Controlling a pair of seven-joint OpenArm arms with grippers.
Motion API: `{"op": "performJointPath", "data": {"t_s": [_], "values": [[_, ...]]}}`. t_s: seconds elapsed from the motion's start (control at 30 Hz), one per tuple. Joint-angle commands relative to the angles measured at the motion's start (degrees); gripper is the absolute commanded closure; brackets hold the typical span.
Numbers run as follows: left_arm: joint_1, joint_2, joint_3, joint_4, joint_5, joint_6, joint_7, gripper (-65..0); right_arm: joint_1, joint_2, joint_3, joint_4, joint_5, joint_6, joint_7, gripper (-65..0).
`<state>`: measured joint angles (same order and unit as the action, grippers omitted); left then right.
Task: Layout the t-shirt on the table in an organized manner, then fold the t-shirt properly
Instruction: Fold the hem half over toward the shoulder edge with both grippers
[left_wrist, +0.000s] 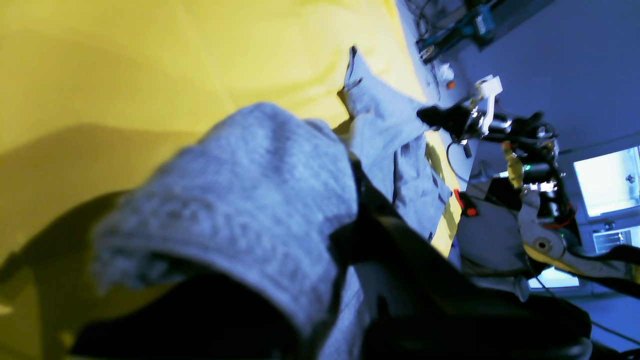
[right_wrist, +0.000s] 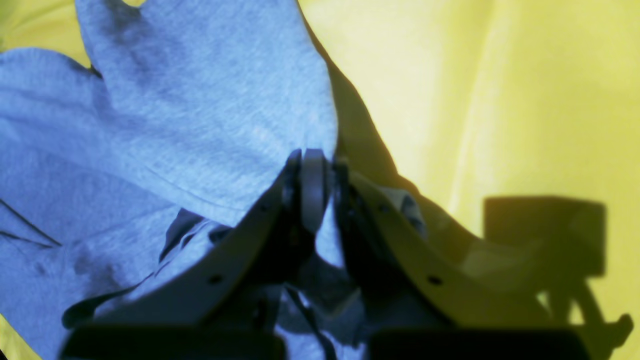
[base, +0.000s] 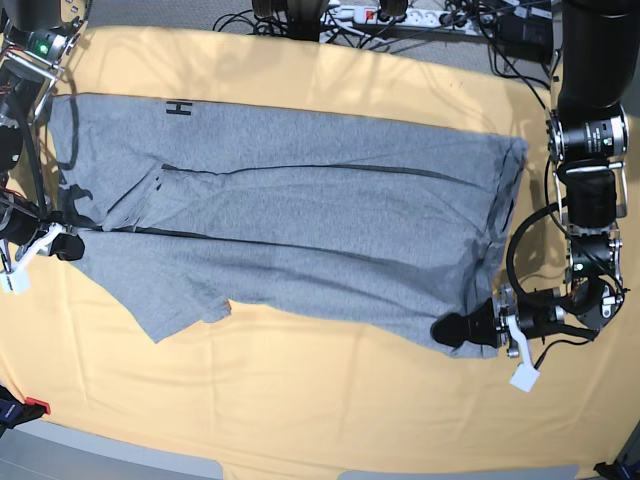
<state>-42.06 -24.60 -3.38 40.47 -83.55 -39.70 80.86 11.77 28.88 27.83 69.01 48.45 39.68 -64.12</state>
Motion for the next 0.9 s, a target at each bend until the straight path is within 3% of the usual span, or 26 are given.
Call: {"op": "performJointPath", "data": {"t_s": [0.0,0.47,0.87], "values": [[-1.51,-0.66,-0.28,1.33,-1.45,-0.30,-0.86,0.0,1.25,1.62,0.33,1.14,0.83,0.32,1.01,0.0],[10.51,-6.84,-0.28,19.30,-1.45,-0.30,-0.86,0.0,1.27,1.97,0.33,1.14,0.96,0.32,-1.60,0.0],[17.40,-7.56,-0.28,22.21,-1.45,-0.30,-0.86,0.0,1.27,3.28,0.33,1.14,1.05,0.32,-5.44,0.0]]}}
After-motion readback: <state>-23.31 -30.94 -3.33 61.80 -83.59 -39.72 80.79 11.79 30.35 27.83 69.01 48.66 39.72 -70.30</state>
